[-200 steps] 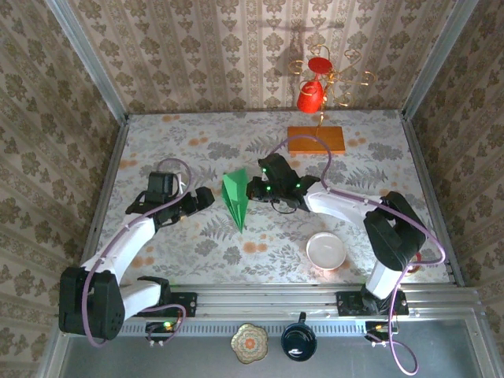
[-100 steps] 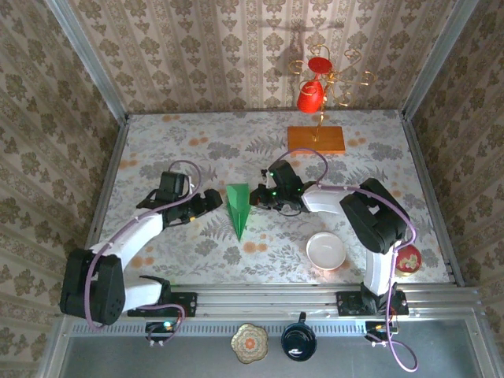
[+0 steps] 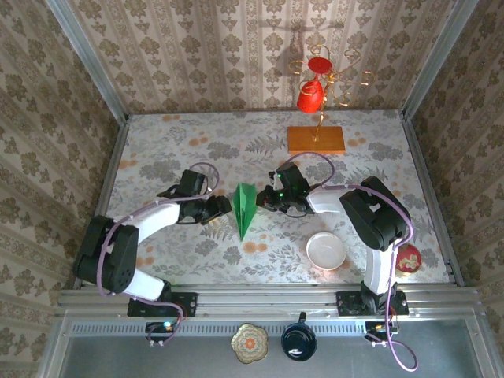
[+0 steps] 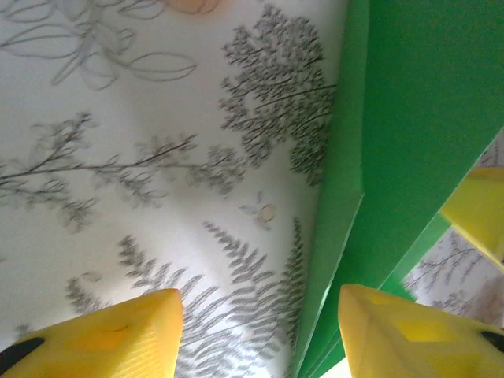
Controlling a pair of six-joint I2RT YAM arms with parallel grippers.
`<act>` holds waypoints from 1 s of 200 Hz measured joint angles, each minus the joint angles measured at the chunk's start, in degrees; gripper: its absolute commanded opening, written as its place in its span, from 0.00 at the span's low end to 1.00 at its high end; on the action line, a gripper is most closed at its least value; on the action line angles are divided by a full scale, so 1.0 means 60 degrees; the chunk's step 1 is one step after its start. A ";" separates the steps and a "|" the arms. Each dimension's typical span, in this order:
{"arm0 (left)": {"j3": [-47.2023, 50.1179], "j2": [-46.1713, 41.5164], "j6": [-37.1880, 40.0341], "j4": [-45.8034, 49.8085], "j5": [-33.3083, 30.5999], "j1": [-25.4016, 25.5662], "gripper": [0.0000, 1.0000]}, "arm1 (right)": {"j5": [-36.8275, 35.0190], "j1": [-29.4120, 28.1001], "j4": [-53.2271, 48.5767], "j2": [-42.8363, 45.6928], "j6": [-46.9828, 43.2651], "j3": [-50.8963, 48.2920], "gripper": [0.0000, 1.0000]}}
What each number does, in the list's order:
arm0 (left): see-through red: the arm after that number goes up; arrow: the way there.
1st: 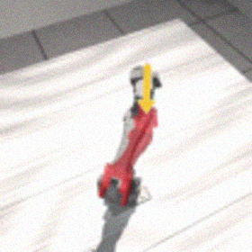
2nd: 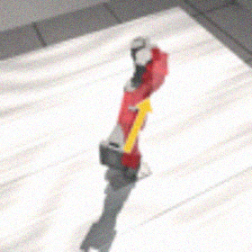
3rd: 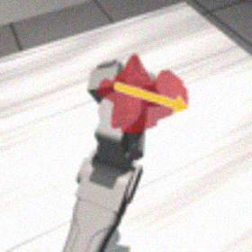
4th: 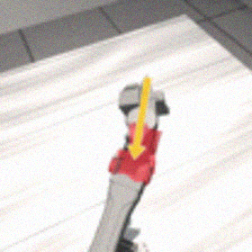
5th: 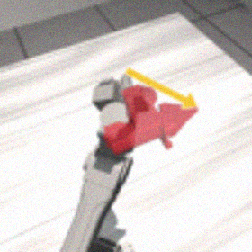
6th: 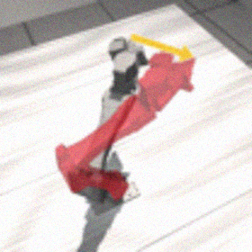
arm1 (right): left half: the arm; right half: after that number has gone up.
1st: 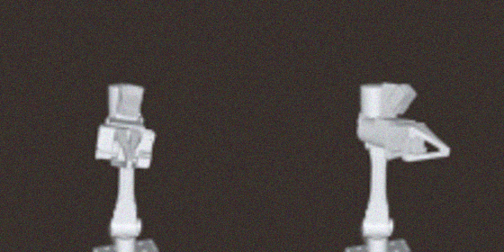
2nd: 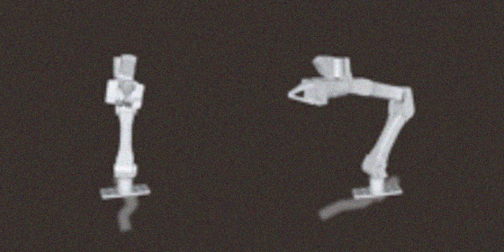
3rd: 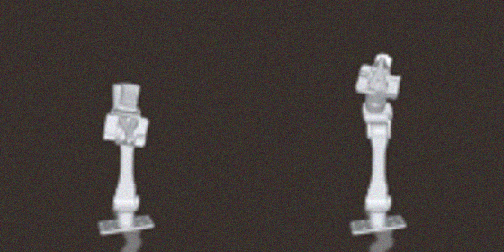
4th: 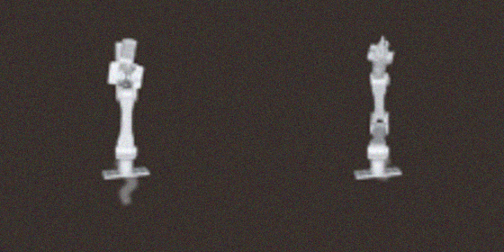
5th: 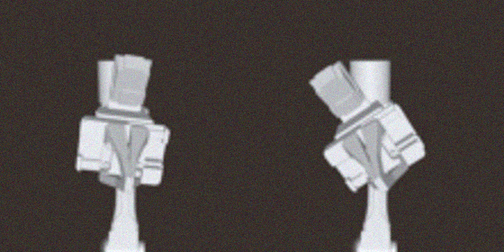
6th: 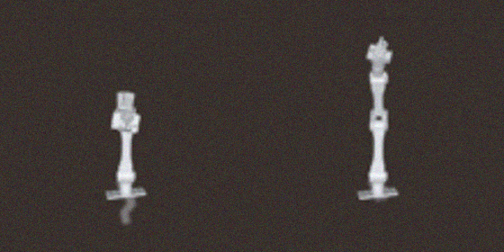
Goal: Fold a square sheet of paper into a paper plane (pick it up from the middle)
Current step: Turn over a paper plane at the center of the table.
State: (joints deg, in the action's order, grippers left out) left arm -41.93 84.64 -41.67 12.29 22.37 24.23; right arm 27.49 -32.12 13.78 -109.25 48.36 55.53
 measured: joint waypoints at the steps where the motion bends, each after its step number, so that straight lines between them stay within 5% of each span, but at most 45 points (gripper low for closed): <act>1: -0.0011 0.0011 0.0000 -0.0004 0.0000 0.0007 0.49 | 0.0000 0.0000 -0.0004 0.0000 0.0000 0.0000 0.02; 48: -0.0532 0.0725 -0.0025 -0.0302 0.0149 0.0080 0.45 | 0.0004 0.0011 0.0073 0.0000 0.0069 -0.0055 0.02; 154: -0.1745 0.2146 0.0426 -0.0328 0.0499 0.0080 0.01 | 0.0051 0.0157 0.0222 -0.0004 0.0219 -0.0142 0.02; 200: -0.1774 0.2055 0.0448 -0.0277 0.0408 0.0036 0.00 | 0.0025 0.0361 0.0211 0.0193 0.0215 -0.0506 0.02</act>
State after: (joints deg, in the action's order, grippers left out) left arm -52.58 96.97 -38.98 10.63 24.82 24.45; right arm 27.64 -29.95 15.05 -108.09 49.65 52.49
